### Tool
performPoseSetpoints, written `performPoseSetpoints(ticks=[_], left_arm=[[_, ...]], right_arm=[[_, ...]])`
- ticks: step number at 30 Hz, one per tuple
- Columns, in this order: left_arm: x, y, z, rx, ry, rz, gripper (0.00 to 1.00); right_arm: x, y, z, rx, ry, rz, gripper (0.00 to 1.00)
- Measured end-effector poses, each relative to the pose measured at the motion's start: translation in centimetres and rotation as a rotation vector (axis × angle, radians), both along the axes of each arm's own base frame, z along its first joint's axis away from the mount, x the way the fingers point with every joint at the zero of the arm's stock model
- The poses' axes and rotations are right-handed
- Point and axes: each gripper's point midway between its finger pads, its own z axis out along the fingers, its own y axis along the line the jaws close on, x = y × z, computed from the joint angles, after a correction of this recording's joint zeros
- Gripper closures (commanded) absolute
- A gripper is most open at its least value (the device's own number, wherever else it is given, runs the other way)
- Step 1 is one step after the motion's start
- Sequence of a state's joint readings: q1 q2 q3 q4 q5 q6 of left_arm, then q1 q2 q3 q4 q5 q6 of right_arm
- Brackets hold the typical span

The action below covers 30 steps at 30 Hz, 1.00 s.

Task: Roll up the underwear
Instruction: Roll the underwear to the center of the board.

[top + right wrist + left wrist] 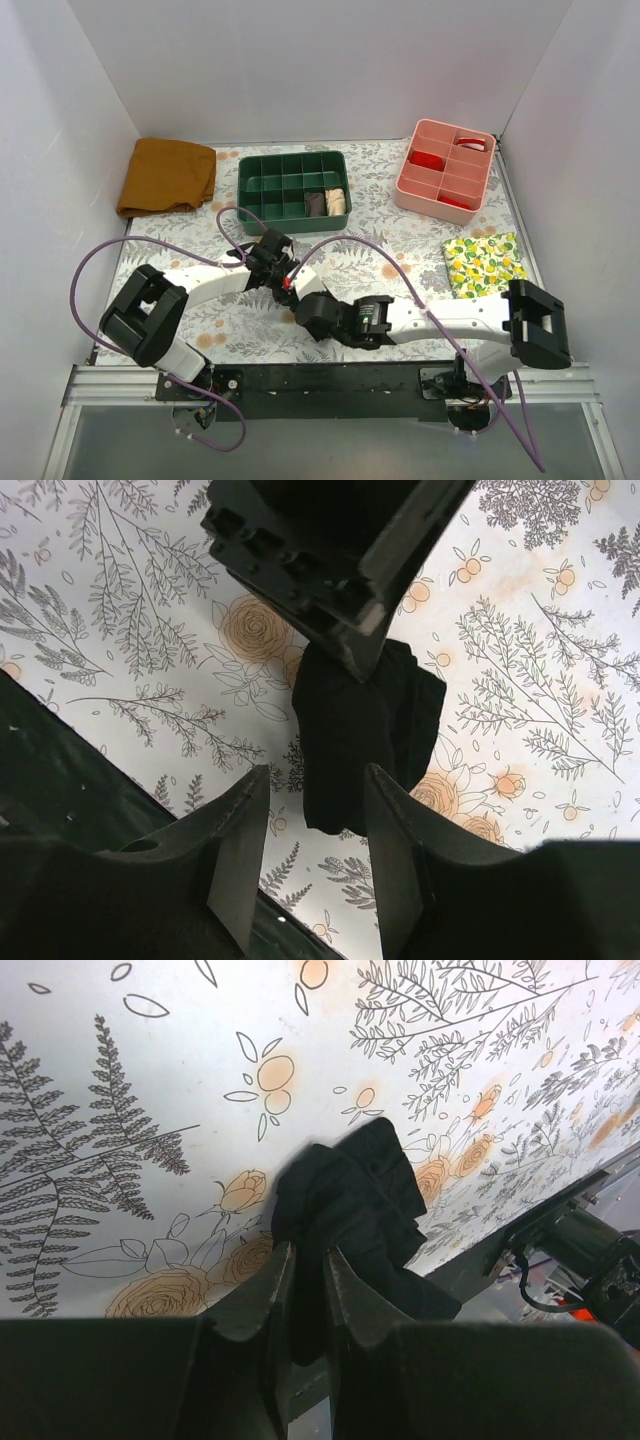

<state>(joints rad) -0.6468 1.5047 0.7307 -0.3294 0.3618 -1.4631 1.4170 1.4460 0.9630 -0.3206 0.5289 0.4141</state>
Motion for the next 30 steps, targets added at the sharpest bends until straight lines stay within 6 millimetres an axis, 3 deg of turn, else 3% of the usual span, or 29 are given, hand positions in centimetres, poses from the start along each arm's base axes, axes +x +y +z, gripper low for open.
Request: performPoseSetpoints(ticks=[5,10,30], left_arm=[[0.0,0.0,0.0,0.022,0.026,0.004,1.0],[0.0,-0.1,-0.1,0.032,0.045,0.001,1.0],[-0.3,-0.4,-0.2,0.018,0.07,-0.019,1.0]], right_arm=[[-0.8,0.5,-1.7,-0.116,-0.052,0.016,0.49],[-0.7,-0.8,-3.7,-0.227,-0.082,0.009,0.47],[0.3,-1.7,-4.3,-0.301,-0.149,0.005,0.37]])
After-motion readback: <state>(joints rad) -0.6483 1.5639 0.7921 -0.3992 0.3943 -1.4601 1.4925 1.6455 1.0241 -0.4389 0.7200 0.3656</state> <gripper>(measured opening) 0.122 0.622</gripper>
